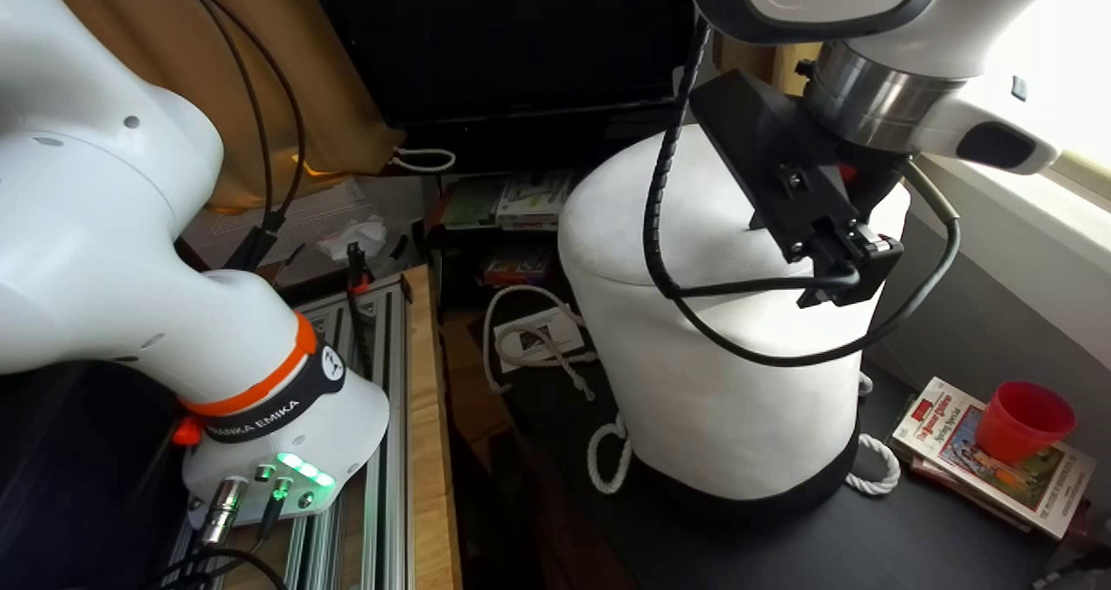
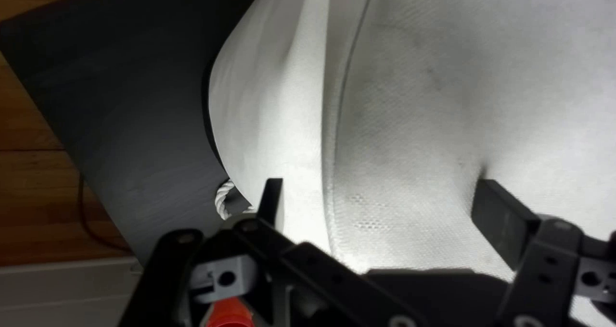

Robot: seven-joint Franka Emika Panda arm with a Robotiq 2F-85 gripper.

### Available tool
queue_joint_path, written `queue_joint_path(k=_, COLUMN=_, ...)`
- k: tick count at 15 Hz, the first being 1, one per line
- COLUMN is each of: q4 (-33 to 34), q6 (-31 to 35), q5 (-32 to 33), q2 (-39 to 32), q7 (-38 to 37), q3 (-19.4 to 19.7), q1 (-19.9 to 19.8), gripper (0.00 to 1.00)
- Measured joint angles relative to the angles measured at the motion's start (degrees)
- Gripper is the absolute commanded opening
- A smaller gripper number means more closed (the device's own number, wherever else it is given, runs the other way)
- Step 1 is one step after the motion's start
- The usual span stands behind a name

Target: Put the laundry bag upright

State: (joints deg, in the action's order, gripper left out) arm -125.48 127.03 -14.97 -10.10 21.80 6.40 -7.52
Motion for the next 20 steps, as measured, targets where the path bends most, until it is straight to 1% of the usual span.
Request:
queue_joint_path(k=2, q4=-0.2, q6=1.4, q5=-1.7, q2=-1.0, q7=0.3, q3=-0.2, q1=-0.3, gripper=0.68)
queue_joint_path(k=5, q4=-0.2, q6=1.8, q5=-2.8, q2=-1.7, q7=0.4, q3=-0.5, q1=-0.7, gripper=0.44)
queue_joint_path(k=11, q4=0.7, q6=1.8, q5=-2.9, q2=-1.1, q7=0.1, q3=-1.3, q1=-0.7, gripper=0.02)
queue_joint_path(k=13, q4=1.3, q6=1.7, q5=-2.3, q2=-0.5, q7=-0.6, q3=-1.5, q1=-0.7, gripper=0.00)
queue_joint_path(k=14, q4=1.5, q6=1.6, q5=-1.5, q2=0.0, q7=-1.1, q3=-1.5, q1=-0.6, gripper=0.03)
queue_joint_path(k=20, q4=2.8, q6=-0.4, q5=6.3, q2=4.7, q7=-5.8, q3=-1.5, q1=-0.4, gripper=0.03)
